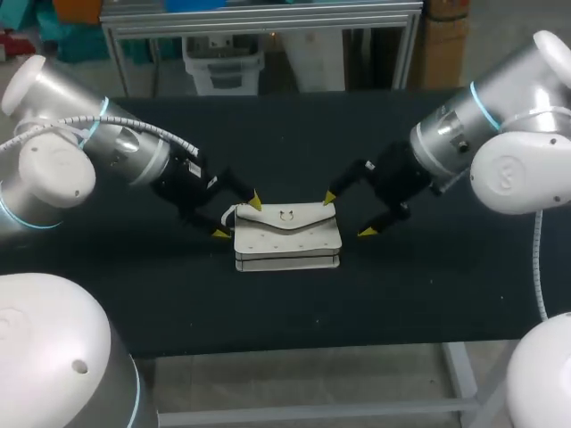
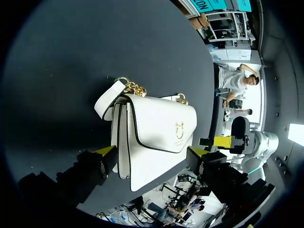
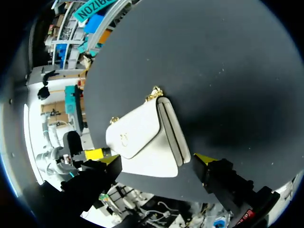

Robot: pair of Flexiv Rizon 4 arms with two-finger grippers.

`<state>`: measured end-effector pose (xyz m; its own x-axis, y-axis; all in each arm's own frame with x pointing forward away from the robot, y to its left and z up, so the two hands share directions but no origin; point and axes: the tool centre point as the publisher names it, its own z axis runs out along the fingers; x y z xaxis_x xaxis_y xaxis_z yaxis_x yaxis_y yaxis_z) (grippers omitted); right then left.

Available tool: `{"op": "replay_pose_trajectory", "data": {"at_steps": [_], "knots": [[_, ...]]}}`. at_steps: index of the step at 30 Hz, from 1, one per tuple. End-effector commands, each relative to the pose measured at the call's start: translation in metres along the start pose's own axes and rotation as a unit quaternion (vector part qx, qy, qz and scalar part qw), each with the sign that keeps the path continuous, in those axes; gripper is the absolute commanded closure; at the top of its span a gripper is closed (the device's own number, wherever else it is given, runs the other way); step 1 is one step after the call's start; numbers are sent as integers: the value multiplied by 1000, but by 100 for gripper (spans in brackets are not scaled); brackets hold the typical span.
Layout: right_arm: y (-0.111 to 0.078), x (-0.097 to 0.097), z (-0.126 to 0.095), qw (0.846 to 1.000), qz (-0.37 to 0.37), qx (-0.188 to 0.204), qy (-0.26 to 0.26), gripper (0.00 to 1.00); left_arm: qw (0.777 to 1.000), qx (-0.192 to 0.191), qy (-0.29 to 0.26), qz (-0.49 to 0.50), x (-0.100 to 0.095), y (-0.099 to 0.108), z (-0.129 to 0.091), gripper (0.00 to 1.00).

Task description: Pick up the bag, open it, inspect its contents, close it, and place it on the opposite side

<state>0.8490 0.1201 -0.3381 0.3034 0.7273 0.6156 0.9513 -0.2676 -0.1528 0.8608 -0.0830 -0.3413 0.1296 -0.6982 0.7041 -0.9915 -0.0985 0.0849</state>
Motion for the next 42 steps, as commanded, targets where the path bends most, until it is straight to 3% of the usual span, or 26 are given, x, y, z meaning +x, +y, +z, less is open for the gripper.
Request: {"op": "replay_pose_trajectory", "data": {"at_steps": [1,16,26,35,37,40,41,42], "knots": [[7,-1,13,1000,8,1,7,0,1000,-6,12,-1,-4,-5,8,0],[22,2,41,999,38,-21,32,0,999,-20,34,-5,-4,-14,16,13],[33,5,48,995,54,-47,64,4,999,-25,42,-13,-7,-22,20,28],[40,9,48,993,58,-65,85,36,998,-31,48,-18,-8,-28,24,29],[41,9,49,992,59,-66,87,50,998,-33,50,-21,-8,-29,25,29],[43,11,52,992,59,-68,93,54,998,-37,53,-23,-8,-30,27,31],[43,11,52,991,58,-68,95,55,998,-38,53,-23,-8,-30,27,36],[44,12,53,991,58,-68,96,56,998,-38,53,-23,-7,-30,28,48]]}}
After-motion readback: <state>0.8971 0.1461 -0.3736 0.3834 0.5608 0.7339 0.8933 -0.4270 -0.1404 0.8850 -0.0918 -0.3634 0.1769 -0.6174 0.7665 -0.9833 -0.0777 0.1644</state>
